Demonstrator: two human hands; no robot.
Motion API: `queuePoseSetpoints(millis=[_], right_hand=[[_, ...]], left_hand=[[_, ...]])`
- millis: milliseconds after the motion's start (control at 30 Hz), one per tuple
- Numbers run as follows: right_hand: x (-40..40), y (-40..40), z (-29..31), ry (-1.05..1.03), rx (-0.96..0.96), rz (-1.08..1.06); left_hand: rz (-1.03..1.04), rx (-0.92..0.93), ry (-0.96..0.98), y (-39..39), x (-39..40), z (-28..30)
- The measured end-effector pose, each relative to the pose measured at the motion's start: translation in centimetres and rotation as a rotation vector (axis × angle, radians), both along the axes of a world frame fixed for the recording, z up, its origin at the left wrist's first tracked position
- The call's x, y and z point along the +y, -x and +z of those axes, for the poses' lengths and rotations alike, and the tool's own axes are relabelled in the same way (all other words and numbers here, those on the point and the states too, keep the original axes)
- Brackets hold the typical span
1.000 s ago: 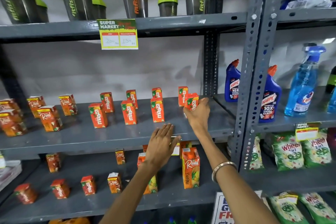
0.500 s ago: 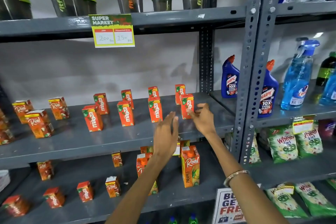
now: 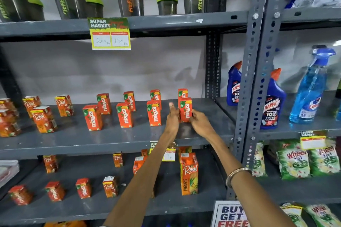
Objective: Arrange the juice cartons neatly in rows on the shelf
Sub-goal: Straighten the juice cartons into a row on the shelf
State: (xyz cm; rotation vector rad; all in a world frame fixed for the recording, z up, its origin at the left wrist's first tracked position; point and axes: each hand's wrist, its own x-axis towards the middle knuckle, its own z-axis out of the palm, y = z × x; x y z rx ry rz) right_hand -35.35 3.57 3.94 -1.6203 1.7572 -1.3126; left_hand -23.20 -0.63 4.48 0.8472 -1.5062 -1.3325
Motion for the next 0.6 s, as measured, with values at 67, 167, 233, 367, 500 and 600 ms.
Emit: queuePoseSetpoints(millis=[67,167,233,367,500,600], right_hand=[[0.6,-0.2,0.3,0.004,-0.006,0.010],[1.0,-0.3,0.3,0.006,-0.004,0.028],[1.0,-0.3,0.2,0.006,-0.003,0.047],[1.1,-0.4,0.2,0.000,-0.019,0.051],[1.5,-0.6,0.0,-0.002,-0.018,0.047],[1.7,-0.8,0.2,-0.012,-0.015,0.055]], left_hand=[[-0.014,0.033,-0.007,-0.2,0.4,0.3],[-0.030,0.032,-0.016,-0.1,1.0,0.4],[-0.017,0.020,-0.026,-0.1,1.2,0.3],[0.008,0.012,-0.047,-0.1,1.5,0.4],[0.008,0.008,-0.053,0.0,1.6,0.2],[0.018,-0.004,-0.042,0.1,0.7,-0.7]])
